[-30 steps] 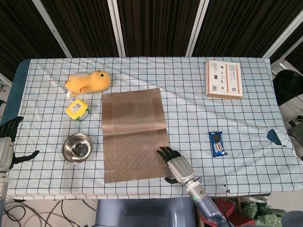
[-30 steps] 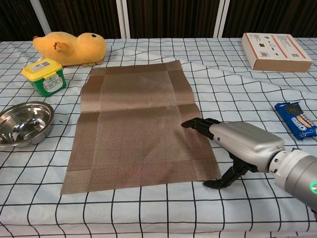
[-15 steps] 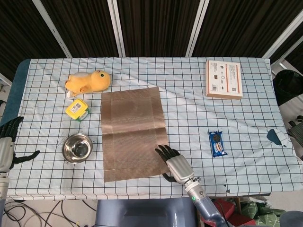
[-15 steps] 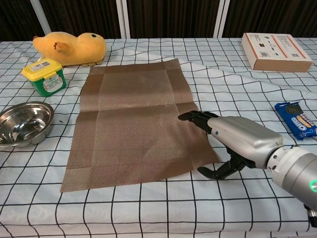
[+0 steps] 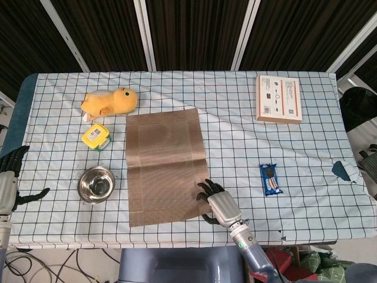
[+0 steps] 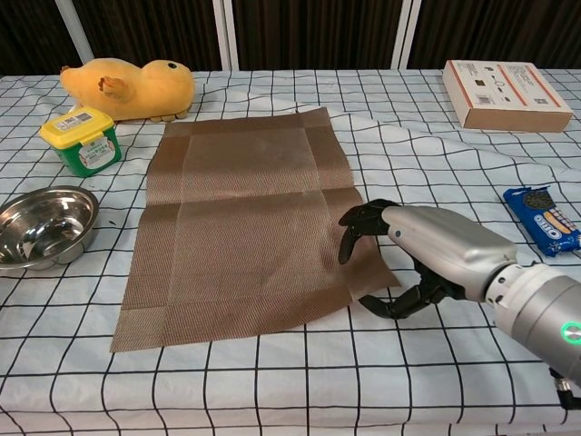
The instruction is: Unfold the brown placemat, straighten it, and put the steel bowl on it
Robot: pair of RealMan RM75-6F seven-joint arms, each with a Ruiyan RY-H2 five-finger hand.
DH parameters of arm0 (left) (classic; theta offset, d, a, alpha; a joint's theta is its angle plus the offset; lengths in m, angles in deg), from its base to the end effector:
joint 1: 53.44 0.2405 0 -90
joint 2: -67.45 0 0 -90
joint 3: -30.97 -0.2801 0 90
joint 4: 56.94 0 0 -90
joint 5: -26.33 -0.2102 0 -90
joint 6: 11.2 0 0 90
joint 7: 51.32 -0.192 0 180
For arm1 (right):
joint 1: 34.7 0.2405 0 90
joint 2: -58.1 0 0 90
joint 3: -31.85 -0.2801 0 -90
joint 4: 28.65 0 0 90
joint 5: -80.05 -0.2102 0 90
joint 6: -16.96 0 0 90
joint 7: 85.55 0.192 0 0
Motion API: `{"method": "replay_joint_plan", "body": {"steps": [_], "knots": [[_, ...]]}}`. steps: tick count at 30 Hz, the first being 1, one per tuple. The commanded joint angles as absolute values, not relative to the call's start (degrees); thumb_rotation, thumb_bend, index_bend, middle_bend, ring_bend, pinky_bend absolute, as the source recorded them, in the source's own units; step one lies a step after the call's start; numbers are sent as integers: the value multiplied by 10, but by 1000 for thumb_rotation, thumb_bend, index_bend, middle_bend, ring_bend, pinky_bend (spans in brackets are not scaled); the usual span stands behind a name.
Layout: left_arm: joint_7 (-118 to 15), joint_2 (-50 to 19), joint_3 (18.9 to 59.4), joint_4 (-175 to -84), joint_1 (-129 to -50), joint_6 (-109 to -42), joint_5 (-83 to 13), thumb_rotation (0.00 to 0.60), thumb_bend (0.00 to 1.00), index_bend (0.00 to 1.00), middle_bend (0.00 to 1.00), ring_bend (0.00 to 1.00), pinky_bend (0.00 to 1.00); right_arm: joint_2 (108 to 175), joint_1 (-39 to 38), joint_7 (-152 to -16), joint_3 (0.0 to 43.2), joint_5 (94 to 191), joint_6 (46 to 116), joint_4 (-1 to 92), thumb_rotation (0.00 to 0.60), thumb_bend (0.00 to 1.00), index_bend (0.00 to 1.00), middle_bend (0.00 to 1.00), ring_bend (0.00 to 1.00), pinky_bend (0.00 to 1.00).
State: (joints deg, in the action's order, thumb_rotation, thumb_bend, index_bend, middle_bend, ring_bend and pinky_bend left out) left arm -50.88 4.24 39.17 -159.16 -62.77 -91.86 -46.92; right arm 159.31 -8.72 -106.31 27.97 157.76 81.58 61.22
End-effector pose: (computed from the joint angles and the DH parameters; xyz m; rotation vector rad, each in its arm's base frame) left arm -0.3113 0.2689 0.1722 -1.2068 -1.0857 -1.0033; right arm -0.1484 -0.2824 -0.0962 1.8422 -1.1372 1.0925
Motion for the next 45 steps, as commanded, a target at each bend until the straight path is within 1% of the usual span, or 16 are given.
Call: {"method": "replay_joint_plan", "body": {"steps": [1, 5, 7, 12, 20, 29, 37, 45], "knots": [[-509, 42, 392, -1592, -628, -918, -470, 600, 37, 49, 47, 0, 35, 1601, -87, -1050, 278, 1588, 822, 601, 600, 290, 482, 215, 67, 157], [-509, 43, 391, -1591, -628, -917, -471, 600, 37, 49, 47, 0, 35, 1606, -87, -1038, 278, 1594, 826, 591, 600, 304, 510, 231, 67, 157], [-508, 43, 391, -1592, -628, -916, -471, 600, 37, 49, 47, 0, 35, 1607, -87, -1036, 279, 1596, 827, 589, 600, 328, 519, 234, 67, 157], [-506, 44, 392, -1591, -628, -915, -470, 600, 37, 49, 47, 0, 35, 1608, -87, -1031, 280, 1599, 829, 588, 600, 386, 520, 233, 68, 157], [-504, 44, 391, -1592, -628, -915, -472, 600, 37, 49, 47, 0, 35, 1605, -89, -1029, 284, 1602, 831, 591, 600, 445, 526, 234, 68, 157], [-504, 45, 390, -1592, -628, -914, -476, 600, 37, 49, 47, 0, 35, 1598, -92, -1028, 288, 1607, 834, 598, 600, 461, 546, 234, 68, 157], [-504, 45, 388, -1593, -627, -914, -478, 600, 37, 49, 46, 0, 35, 1589, -96, -1030, 293, 1612, 839, 606, 600, 501, 569, 234, 68, 157], [-504, 45, 387, -1594, -627, -915, -482, 600, 38, 49, 46, 0, 35, 1574, -102, -1033, 301, 1616, 844, 616, 600, 506, 570, 234, 68, 157]]}}
